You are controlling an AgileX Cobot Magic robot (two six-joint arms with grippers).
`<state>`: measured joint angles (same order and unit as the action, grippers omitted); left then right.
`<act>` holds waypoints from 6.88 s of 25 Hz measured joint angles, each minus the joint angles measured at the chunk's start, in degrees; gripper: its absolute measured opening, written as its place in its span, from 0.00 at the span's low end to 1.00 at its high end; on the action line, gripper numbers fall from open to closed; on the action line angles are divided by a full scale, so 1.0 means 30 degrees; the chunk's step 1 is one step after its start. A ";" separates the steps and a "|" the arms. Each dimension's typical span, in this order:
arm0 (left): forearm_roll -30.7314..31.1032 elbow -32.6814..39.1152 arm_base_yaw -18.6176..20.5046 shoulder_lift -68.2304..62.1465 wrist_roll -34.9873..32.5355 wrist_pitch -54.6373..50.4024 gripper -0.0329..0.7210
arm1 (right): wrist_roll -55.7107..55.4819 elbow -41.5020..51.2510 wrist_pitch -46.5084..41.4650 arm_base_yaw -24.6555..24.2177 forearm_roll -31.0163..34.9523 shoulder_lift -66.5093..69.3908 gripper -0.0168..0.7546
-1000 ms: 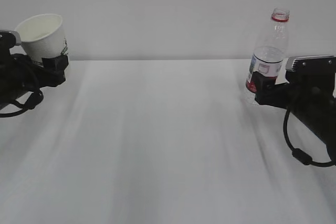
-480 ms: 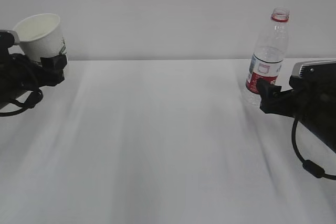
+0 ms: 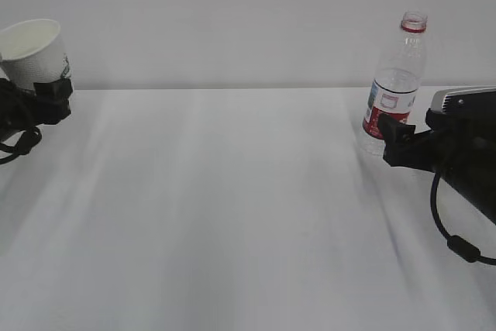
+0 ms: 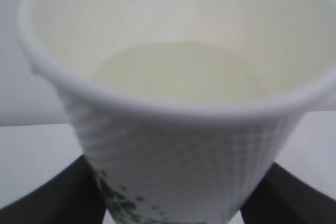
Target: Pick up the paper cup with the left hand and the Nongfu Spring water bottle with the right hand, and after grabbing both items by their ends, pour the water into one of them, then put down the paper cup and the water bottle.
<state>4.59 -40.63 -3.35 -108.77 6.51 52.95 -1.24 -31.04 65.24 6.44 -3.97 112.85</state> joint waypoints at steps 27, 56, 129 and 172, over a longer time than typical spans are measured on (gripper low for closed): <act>-0.0899 -0.0060 0.0817 -0.3576 0.0000 0.3265 0.71 | 0.0000 0.0000 0.0000 0.0000 -0.0337 0.0000 0.81; -0.1632 -0.0152 0.0817 -0.5437 0.0000 0.3507 0.71 | -0.0147 0.0000 0.0000 0.0000 -0.0814 0.0000 0.79; -0.0718 0.5601 0.0778 1.1345 0.0000 -0.2143 0.87 | -0.0683 0.2146 -0.7235 0.0000 -0.1139 -1.3045 0.79; 0.0878 0.5784 0.0778 3.1665 0.0000 -2.5196 0.83 | -0.0789 0.2307 -2.8591 0.0000 -0.0994 -3.1087 0.79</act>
<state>7.23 -23.28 -1.02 -13.78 6.51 -22.63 -3.61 -24.12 -20.53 6.44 -6.96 19.59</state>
